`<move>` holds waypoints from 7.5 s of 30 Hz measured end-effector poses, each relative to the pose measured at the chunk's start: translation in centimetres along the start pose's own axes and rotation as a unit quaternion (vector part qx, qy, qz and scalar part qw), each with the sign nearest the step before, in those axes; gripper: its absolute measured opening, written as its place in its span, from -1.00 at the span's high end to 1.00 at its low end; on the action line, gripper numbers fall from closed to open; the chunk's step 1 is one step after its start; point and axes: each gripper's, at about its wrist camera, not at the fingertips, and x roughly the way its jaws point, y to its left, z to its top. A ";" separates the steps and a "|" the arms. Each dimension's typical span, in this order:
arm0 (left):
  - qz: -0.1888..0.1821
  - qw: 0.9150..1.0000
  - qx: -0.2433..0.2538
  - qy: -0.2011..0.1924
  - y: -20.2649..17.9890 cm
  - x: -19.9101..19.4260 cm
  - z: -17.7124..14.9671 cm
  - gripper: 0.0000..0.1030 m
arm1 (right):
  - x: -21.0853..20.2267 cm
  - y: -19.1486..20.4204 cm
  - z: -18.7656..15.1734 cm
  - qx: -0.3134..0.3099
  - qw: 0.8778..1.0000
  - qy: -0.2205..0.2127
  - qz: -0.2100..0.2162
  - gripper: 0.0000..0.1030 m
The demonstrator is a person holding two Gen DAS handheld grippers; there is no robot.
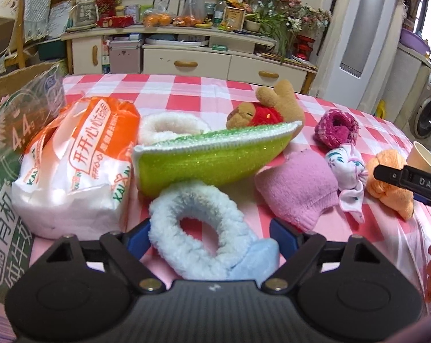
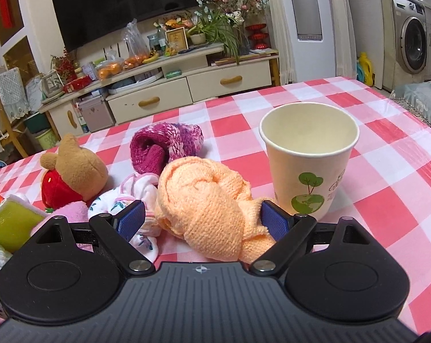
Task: Organize soft objects
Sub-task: 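Grasp the orange knit cloth with the right tool while the left tool grasps the light-blue fuzzy slipper, then carry both items over the cardboard box and open both tools to drop them, then move both tools back from the box toward the remaining items on the table, then grasp the magenta knit hat with the right tool while the left tool grasps the green striped sponge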
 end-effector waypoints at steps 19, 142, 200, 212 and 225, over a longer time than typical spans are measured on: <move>-0.056 0.998 0.037 0.005 -2.0 -0.2 -0.2 0.16 | 0.0 0.6 -0.1 -0.011 1.000 0.004 -0.002 -0.71; 0.042 0.979 -0.108 -0.166 22.3 -14.0 4.6 -0.84 | -5.0 25.0 -3.2 -0.118 0.944 0.019 0.308 -1.00; -0.006 0.986 0.087 -0.142 6.6 -10.0 3.3 -0.98 | -6.1 13.5 -2.8 -0.031 0.978 -0.016 0.208 -1.00; -0.005 0.981 0.153 -0.119 3.3 -7.7 2.8 -0.88 | -4.8 9.1 -1.8 0.023 0.988 -0.050 0.141 -1.00; 0.018 0.968 0.234 -0.091 -0.3 -3.9 2.4 -0.59 | 1.2 5.2 0.7 0.060 0.994 -0.059 0.065 -1.00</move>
